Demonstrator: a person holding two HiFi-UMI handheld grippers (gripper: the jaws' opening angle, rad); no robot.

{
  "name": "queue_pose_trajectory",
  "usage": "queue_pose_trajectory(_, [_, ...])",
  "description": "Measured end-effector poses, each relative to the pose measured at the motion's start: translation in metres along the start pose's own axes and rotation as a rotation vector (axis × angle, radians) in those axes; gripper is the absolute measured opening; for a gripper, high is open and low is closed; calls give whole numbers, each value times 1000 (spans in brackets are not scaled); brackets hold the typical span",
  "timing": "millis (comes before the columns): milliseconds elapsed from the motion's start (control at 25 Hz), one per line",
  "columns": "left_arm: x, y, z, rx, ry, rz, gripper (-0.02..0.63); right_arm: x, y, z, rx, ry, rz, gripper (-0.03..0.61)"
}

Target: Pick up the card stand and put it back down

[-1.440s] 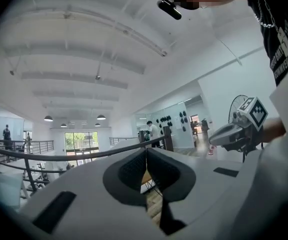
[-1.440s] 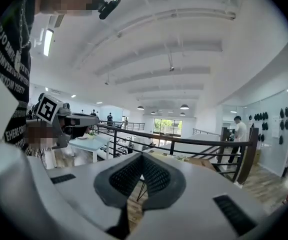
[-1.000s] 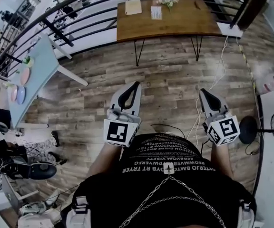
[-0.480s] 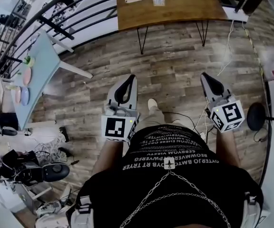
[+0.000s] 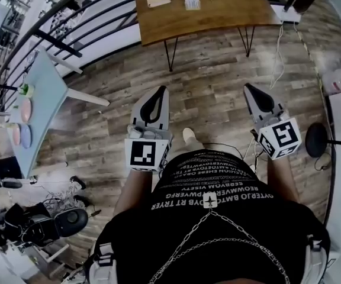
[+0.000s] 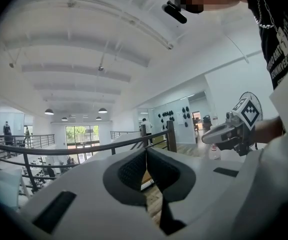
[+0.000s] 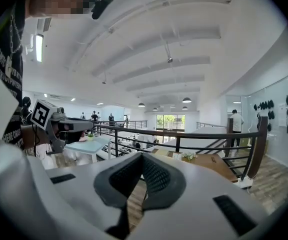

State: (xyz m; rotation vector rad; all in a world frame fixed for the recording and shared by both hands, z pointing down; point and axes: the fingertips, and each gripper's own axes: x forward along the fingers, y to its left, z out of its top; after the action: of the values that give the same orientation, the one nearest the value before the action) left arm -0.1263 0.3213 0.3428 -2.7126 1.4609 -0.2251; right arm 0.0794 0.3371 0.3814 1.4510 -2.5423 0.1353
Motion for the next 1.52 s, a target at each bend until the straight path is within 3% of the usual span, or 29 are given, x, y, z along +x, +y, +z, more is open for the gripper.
queue_pose_trajectory(560, [57, 37, -24, 11, 60, -33, 29, 71, -19, -8, 23, 54, 17, 15])
queue_pose_trajectory(1120, [83, 88, -24, 11, 40, -61, 29, 117, -21, 26, -26, 64, -4, 15])
queue_pose_trajectory(1520, [93, 98, -30, -11, 19, -134, 29, 105, -33, 43, -30, 72, -107, 15])
